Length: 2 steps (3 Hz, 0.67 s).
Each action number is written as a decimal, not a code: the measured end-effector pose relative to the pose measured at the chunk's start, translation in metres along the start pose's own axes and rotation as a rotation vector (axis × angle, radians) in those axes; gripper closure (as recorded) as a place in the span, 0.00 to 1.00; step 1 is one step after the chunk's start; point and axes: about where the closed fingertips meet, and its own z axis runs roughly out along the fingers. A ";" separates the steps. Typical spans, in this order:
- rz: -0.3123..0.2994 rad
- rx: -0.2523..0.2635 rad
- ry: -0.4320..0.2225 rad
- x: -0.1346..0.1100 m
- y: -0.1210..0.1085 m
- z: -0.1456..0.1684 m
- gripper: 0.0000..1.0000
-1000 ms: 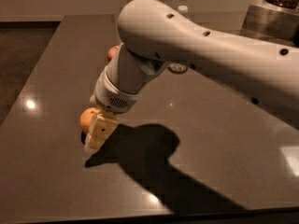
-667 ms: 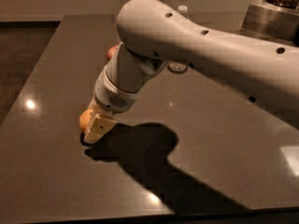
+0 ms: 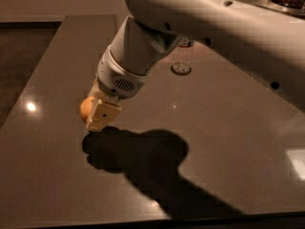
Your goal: Pick orange
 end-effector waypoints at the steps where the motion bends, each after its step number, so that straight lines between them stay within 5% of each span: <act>1: -0.033 0.009 -0.002 -0.013 0.001 -0.027 1.00; 2: -0.033 0.009 -0.002 -0.013 0.001 -0.027 1.00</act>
Offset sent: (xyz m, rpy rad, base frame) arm -0.0009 -0.0042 0.0236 0.0034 -0.0207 0.0185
